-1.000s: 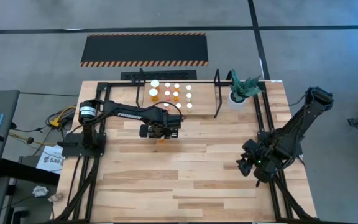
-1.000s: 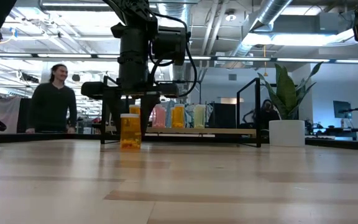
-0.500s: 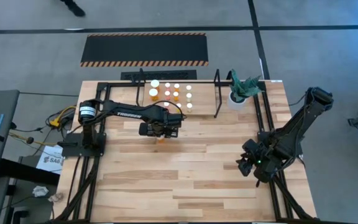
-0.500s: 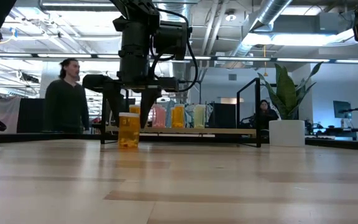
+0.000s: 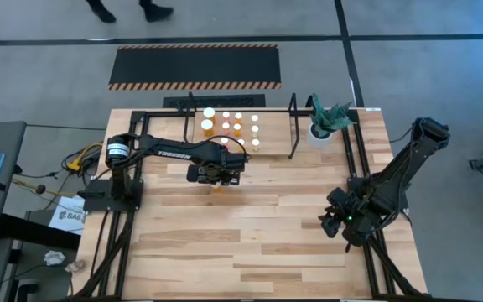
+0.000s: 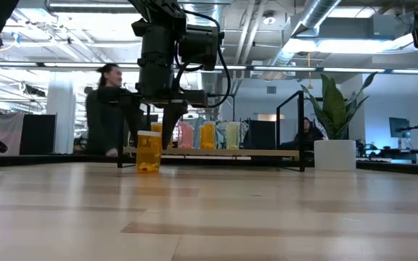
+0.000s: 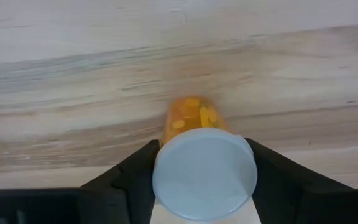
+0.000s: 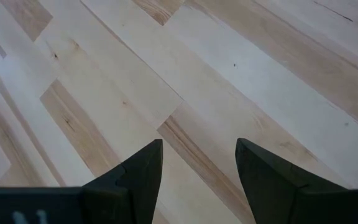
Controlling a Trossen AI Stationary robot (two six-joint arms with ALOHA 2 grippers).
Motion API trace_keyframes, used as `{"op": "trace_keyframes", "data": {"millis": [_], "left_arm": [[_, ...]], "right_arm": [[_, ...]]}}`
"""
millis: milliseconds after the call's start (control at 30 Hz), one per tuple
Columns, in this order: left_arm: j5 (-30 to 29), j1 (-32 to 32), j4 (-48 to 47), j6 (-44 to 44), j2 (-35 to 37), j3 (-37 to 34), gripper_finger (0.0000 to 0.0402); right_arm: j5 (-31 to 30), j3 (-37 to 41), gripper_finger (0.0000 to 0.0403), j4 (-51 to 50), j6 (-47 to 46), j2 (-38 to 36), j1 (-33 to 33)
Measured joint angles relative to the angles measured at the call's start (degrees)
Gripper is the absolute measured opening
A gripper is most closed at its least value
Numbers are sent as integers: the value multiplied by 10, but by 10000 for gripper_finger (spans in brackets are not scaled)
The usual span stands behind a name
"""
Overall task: Pick and place medicine bottles onto shelf by color
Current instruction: Put the big orange pill bottle on the shelf aligned with the other big orange pill bottles
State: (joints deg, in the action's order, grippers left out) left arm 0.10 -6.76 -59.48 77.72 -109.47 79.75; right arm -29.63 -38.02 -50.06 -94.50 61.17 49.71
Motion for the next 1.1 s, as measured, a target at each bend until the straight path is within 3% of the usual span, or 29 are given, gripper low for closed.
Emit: {"op": "trace_keyframes", "data": {"millis": [267, 433, 600, 800, 1100], "left_arm": [[14, 0, 0, -1, 0, 0, 172], [14, -6, -1, -3, 11, 0, 178], [-10, -16, -9, -6, 36, 0, 189], [-38, -31, -16, -4, 60, 0, 173], [-28, -62, -10, 99, 65, 0, 184]], "right_arm": [[0, 0, 225, 0, 0, 0, 0], [0, 0, 225, 0, 0, 0, 0], [0, 0, 225, 0, 0, 0, 0], [0, 0, 225, 0, 0, 0, 0], [0, 0, 225, 0, 0, 0, 0]]}}
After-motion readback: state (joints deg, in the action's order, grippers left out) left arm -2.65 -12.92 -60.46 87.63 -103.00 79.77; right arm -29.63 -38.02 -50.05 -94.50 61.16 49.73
